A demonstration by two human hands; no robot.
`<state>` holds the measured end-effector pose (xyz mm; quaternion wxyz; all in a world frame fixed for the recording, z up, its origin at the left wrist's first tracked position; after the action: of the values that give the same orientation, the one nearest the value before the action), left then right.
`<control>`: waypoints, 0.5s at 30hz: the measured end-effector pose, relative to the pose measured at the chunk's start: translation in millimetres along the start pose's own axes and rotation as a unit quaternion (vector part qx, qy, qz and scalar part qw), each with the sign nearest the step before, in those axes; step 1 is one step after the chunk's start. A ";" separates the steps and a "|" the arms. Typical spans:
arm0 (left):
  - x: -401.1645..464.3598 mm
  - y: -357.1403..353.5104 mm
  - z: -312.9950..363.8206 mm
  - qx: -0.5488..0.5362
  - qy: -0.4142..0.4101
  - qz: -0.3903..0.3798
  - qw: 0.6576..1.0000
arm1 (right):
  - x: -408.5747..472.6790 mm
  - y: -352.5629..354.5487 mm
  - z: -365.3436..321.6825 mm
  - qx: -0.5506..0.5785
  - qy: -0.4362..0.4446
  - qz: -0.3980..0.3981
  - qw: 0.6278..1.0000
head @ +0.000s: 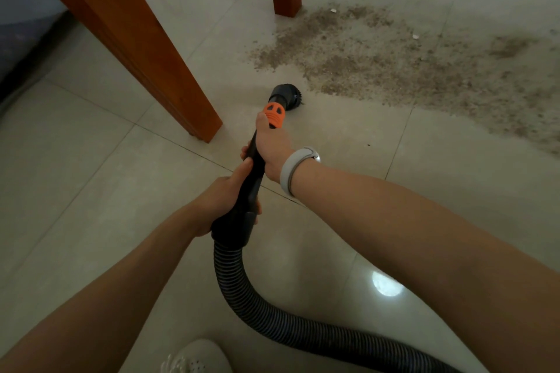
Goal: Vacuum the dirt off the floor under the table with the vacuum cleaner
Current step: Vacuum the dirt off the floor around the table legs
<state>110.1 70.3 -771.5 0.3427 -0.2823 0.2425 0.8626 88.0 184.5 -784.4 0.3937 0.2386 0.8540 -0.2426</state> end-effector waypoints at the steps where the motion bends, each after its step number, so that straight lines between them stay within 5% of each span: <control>1: 0.2 -1.0 1.8 0.001 0.000 -0.003 1.000 | -0.8 1.7 -1.5 0.003 0.000 0.004 1.000; 15: -19.5 -7.8 -10.0 0.072 -0.013 -0.072 0.995 | -23.4 29.7 14.7 0.028 -0.034 0.033 0.998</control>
<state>130.8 60.3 -767.7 0.4269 -0.2623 0.2781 0.8195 127.4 193.4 -781.0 0.4237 0.2690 0.8245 -0.2613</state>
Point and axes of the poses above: each hand's wrist, its own x-axis towards the middle knuckle, its own y-axis out of the back of the hand, z = x × y, the point moved 2 cm from there along x, towards the middle knuckle, and after that the axes turned 6 degrees about -y, right-handed, at the moved point
